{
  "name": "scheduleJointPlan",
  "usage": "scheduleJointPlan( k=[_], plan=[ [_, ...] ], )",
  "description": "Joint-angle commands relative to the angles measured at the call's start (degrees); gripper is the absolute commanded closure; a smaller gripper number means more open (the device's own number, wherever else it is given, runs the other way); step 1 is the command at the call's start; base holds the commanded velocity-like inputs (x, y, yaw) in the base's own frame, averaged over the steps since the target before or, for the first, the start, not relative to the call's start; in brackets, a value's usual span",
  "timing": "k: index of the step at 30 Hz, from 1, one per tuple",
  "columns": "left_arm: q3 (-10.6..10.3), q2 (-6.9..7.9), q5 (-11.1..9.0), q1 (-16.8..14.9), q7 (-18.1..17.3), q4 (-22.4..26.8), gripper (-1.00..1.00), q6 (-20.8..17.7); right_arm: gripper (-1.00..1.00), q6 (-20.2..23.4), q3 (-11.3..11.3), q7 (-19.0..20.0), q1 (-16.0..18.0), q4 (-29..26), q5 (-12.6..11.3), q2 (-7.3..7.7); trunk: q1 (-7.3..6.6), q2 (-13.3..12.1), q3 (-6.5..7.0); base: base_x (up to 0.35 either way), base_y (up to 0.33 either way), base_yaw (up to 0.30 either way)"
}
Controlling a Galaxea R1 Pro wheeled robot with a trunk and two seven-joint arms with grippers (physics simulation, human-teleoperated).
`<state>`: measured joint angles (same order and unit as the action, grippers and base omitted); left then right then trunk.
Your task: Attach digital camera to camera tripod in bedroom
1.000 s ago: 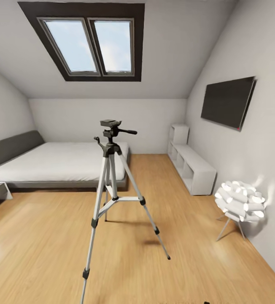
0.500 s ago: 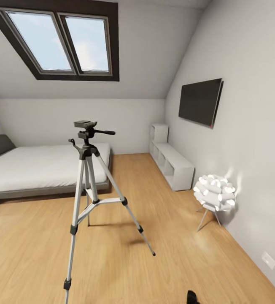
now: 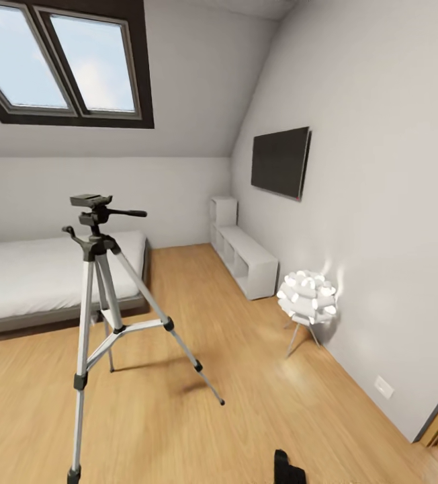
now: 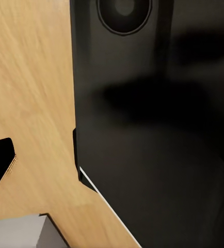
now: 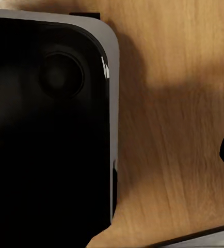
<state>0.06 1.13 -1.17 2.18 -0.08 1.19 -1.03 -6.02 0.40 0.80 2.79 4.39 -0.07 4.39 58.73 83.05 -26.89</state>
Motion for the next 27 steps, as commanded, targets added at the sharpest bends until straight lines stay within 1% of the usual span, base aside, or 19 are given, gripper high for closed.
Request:
scheduleJointPlan(
  k=[1,27],
  plan=[
    [0.0,0.01,-0.13,0.04,-0.01,0.13,-1.0,-0.11,-1.0,-0.43,0.04,0.08,0.11,0.27,-0.01,0.01,0.0,0.03,-0.04,0.0,0.0,-0.3],
    [-0.06,-0.07,-0.06,0.02,-0.01,0.13,-1.0,-0.11,-1.0,-0.39,0.04,0.27,0.11,0.27,-0.01,-0.4,0.0,0.03,-0.04,0.0,0.0,-0.3]
  ],
)
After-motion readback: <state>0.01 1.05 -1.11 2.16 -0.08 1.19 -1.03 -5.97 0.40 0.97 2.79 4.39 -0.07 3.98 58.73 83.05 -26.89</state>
